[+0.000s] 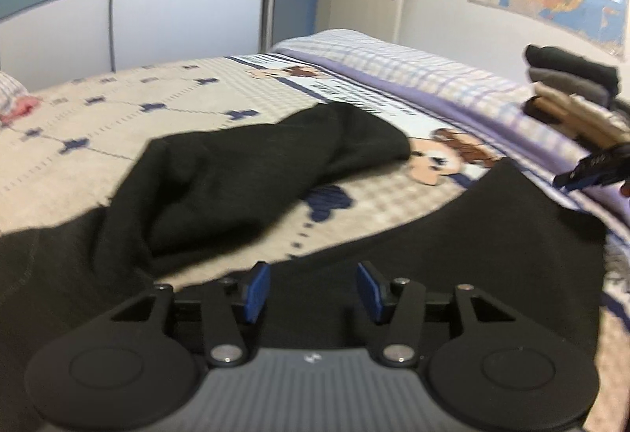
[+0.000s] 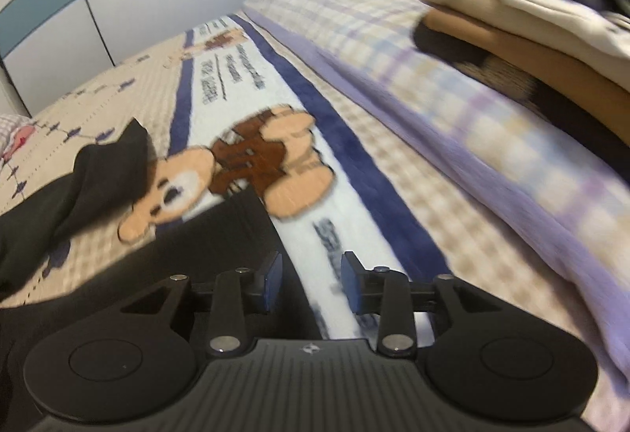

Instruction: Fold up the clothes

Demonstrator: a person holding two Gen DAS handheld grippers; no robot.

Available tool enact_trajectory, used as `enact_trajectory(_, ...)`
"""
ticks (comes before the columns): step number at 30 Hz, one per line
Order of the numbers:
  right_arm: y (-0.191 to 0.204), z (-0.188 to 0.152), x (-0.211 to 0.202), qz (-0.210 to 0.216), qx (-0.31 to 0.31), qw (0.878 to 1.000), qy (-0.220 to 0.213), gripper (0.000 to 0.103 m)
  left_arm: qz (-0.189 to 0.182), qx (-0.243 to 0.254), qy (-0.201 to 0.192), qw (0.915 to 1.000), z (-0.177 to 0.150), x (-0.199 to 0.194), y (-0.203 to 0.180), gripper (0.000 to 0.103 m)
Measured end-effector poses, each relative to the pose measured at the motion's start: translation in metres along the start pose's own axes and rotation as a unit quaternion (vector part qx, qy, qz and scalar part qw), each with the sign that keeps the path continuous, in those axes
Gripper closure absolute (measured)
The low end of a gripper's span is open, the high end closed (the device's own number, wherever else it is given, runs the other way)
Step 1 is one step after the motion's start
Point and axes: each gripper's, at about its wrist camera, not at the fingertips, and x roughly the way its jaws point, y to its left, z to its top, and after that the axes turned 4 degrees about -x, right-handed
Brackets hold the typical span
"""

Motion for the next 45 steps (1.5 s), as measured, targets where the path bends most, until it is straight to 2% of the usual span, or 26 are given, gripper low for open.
enact_trajectory(4,-0.011,-0.018,-0.019,-0.013,0.025,0.999,0.039,0.066,-0.058,-0.029,-0.007,0.9979,-0.01,-0.005,-0.001,0.051)
enact_trajectory(8,-0.022,-0.041,-0.032,-0.013,0.053,0.997,0.057,0.065,-0.091,-0.053,-0.003,0.9945,-0.017,-0.006,-0.001,0.05)
enact_trajectory(11,-0.03,-0.055,-0.04,0.008,0.092,0.994,0.059,0.065,-0.108,-0.056,-0.003,0.9926,-0.022,-0.009,-0.003,0.05)
enact_trajectory(15,-0.04,-0.062,-0.056,0.034,0.146,0.988,0.041,0.063,-0.113,-0.04,0.004,0.9928,-0.028,-0.011,-0.007,0.049)
enact_trajectory(22,-0.035,-0.073,-0.046,0.054,0.174,0.982,0.041,0.057,-0.094,-0.026,0.029,0.9948,-0.043,0.001,-0.008,0.046)
enact_trajectory(24,-0.031,-0.075,-0.04,0.042,0.169,0.984,0.041,0.06,-0.094,-0.026,0.03,0.9947,-0.044,0.002,-0.007,0.046)
enact_trajectory(25,-0.029,-0.075,-0.039,0.035,0.163,0.985,0.039,0.065,-0.095,-0.027,0.029,0.9947,-0.043,0.002,-0.007,0.045)
enact_trajectory(26,-0.028,-0.074,-0.041,0.029,0.153,0.987,0.034,0.079,-0.096,-0.027,0.028,0.9946,-0.043,0.0,-0.006,0.045)
enact_trajectory(27,-0.028,-0.072,-0.044,0.03,0.145,0.989,0.027,0.083,-0.097,-0.028,0.027,0.9945,-0.043,-0.001,-0.006,0.045)
enact_trajectory(29,-0.032,-0.07,-0.052,0.039,0.144,0.989,0.015,0.086,-0.101,-0.028,0.026,0.9941,-0.043,-0.005,-0.005,0.044)
enact_trajectory(33,-0.039,-0.07,-0.06,0.023,0.132,0.991,0.012,0.088,-0.109,-0.024,0.031,0.9932,-0.045,-0.007,-0.005,0.044)
enact_trajectory(36,-0.04,-0.08,-0.042,-0.001,0.11,0.993,0.046,0.088,-0.112,-0.021,0.034,0.9929,-0.048,-0.007,-0.005,0.044)
enact_trajectory(38,-0.032,-0.084,-0.039,-0.014,0.082,0.996,0.041,0.084,-0.111,-0.019,0.032,0.9931,-0.048,-0.01,-0.005,0.043)
enact_trajectory(40,-0.024,-0.081,-0.048,-0.03,0.056,0.998,0.024,0.078,-0.112,-0.012,0.03,0.9931,-0.047,-0.016,-0.009,0.043)
enact_trajectory(42,-0.016,-0.081,-0.059,-0.049,0.04,0.998,-0.001,0.063,-0.126,-0.001,0.026,0.9917,-0.047,-0.025,-0.015,0.043)
enact_trajectory(45,0.001,-0.083,-0.076,-0.072,0.018,0.996,-0.056,0.063,-0.15,0.018,0.027,0.9881,-0.049,-0.034,-0.025,0.042)
